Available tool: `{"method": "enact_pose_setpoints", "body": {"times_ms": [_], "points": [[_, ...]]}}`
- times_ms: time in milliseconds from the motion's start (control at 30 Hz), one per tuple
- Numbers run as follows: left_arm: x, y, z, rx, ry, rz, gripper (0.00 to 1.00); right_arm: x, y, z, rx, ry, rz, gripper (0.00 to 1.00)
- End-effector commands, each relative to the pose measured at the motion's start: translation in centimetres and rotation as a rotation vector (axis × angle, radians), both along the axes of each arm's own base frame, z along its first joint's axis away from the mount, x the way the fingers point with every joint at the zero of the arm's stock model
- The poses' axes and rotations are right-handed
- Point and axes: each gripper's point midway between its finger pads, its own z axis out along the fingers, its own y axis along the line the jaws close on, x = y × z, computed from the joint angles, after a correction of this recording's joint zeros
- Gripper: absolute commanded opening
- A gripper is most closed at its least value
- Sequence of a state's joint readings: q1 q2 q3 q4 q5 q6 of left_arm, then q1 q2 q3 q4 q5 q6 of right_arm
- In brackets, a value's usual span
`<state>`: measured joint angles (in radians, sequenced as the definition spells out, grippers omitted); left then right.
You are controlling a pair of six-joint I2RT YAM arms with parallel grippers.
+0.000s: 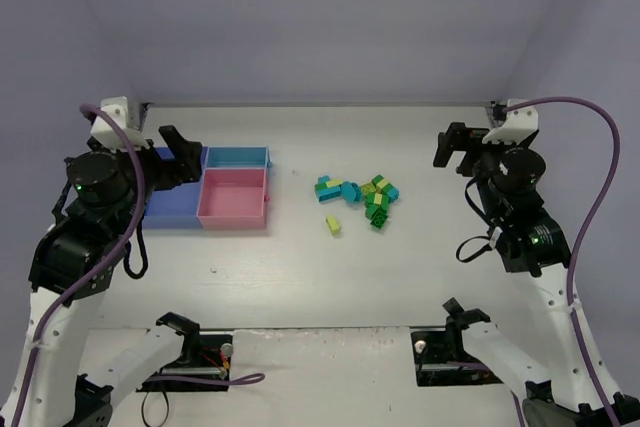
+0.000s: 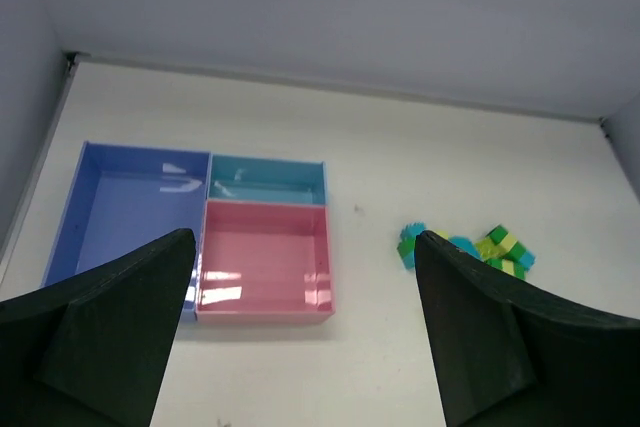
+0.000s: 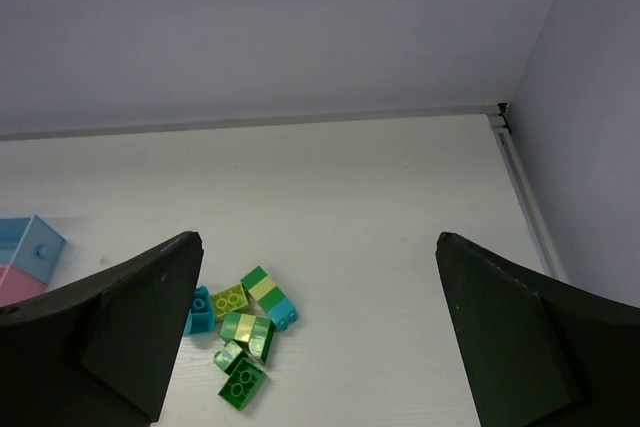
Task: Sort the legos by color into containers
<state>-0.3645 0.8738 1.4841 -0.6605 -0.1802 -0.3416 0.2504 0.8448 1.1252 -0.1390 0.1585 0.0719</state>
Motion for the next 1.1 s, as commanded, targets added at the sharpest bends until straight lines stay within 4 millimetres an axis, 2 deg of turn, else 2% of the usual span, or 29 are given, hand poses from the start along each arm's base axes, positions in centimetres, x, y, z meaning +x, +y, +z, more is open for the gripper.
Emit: {"method": "enact_pose_setpoints", "body": {"times_ms": [0,100,167,233,300,333,400,433,467,500,600,633,667,700,767,800,967,1067], "points": [[0.6,-0.5,-3.1,0.042,0.107,-0.017,0.84,0.2,0.1,3.4,0.017,-0.101,-0.001,1.00],[0.9,-1.8,-4.8,-0.003,0.169,-0.053,0.83,0.3,0.3,2.5,0.021,-0.084,0.008,1.00],[1.4,-3.4,-5.9,-0.072,0.210,-0.093,0.84,0.6,0.4,1.5,0.022,-0.062,0.004,1.00],[2.1,-5.0,-7.9,-0.143,0.278,-0.101,0.84,0.9,0.1,0.4,0.050,-0.036,-0.026,1.00],[2.7,-6.6,-8.8,-0.178,0.307,-0.119,0.84,1.2,-0.3,-0.7,0.057,-0.014,-0.056,1.00],[2.9,-8.5,-9.9,-0.190,0.348,-0.144,0.83,1.2,-0.3,-1.2,0.061,-0.006,-0.062,1.00],[3.5,-10.1,-10.8,-0.202,0.370,-0.124,0.84,1.5,-0.6,-2.9,0.073,0.031,-0.093,1.00],[3.8,-12.4,-11.9,-0.196,0.398,-0.158,0.83,1.5,-0.5,-3.6,0.099,0.050,-0.101,1.00],[4.0,-13.5,-12.6,-0.198,0.413,-0.165,0.84,1.6,-0.5,-4.4,0.112,0.069,-0.109,1.00],[4.2,-15.7,-14.3,-0.209,0.453,-0.172,0.84,1.6,-0.5,-5.1,0.141,0.090,-0.123,1.00],[4.4,-18.6,-16.9,-0.240,0.525,-0.141,0.84,1.6,0.0,-6.8,0.175,0.133,-0.116,1.00],[4.7,-20.0,-18.8,-0.214,0.572,-0.134,0.84,1.7,0.1,-7.3,0.184,0.148,-0.115,1.00],[4.3,-21.3,-19.9,-0.193,0.599,-0.143,0.83,1.7,0.3,-8.0,0.201,0.165,-0.114,1.00],[4.6,-22.3,-22.4,-0.171,0.655,-0.115,0.83,1.6,0.6,-8.5,0.204,0.182,-0.106,1.00],[4.7,-24.2,-23.6,-0.173,0.701,-0.124,0.83,1.6,0.7,-9.7,0.213,0.216,-0.112,1.00],[4.8,-25.3,-25.7,-0.148,0.756,-0.133,0.82,1.6,0.7,-10.3,0.209,0.238,-0.116,1.00],[6.0,-28.4,-29.2,-0.087,0.825,-0.138,0.75,1.2,0.9,-12.1,0.203,0.292,-0.110,1.00],[6.6,-28.7,-31.4,-0.051,0.856,-0.105,0.71,1.0,0.8,-13.1,0.190,0.322,-0.110,1.00]]}}
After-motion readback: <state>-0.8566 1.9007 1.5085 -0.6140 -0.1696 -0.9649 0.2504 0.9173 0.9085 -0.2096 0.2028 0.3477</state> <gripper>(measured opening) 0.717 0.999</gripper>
